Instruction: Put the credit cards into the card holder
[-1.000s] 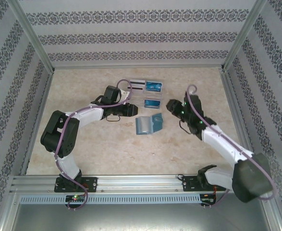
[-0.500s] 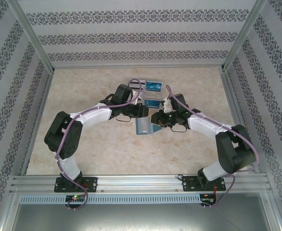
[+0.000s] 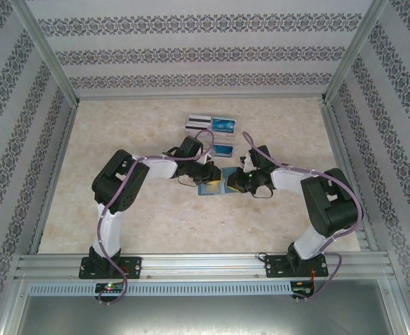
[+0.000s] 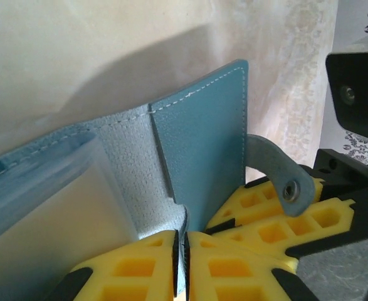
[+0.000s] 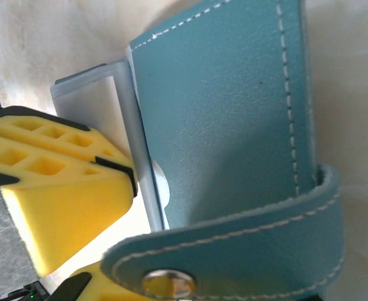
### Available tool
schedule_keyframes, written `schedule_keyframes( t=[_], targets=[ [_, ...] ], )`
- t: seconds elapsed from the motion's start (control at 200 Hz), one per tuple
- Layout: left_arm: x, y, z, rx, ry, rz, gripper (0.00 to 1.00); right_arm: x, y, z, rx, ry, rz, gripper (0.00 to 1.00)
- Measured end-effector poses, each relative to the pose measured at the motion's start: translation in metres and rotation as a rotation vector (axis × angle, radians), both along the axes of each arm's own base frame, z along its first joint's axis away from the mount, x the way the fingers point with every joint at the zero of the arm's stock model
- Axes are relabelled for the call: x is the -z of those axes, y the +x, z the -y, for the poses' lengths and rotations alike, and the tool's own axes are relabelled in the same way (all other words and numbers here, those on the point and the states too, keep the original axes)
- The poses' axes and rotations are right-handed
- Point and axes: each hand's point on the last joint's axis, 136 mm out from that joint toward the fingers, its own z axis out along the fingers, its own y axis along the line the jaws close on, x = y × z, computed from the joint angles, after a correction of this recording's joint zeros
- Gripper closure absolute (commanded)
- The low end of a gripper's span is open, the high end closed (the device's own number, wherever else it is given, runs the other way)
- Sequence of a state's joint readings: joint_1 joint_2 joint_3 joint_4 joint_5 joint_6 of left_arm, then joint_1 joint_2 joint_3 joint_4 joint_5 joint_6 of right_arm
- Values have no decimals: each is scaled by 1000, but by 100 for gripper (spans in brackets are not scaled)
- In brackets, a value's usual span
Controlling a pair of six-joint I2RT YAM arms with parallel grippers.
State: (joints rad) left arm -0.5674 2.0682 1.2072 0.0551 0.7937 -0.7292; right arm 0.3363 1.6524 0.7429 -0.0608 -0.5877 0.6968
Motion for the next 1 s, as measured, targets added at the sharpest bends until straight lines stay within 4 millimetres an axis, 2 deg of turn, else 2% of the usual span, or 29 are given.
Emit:
schedule_keyframes(
  t=[0.295, 0.525, 0.749, 0.999],
  targets=[
    [5, 0, -27, -6, 121, 19, 87, 13, -1, 2, -4, -24, -17, 84],
    [5, 0, -30, 3, 139, 29, 84, 14, 3, -1, -23, -18, -13, 84],
    [3, 2, -36, 9, 171, 38, 79, 13, 7, -3, -39, -18, -3, 84],
    [1, 10, -59, -21, 231, 56, 73, 14, 7, -3, -42, -20, -6, 84]
  ],
)
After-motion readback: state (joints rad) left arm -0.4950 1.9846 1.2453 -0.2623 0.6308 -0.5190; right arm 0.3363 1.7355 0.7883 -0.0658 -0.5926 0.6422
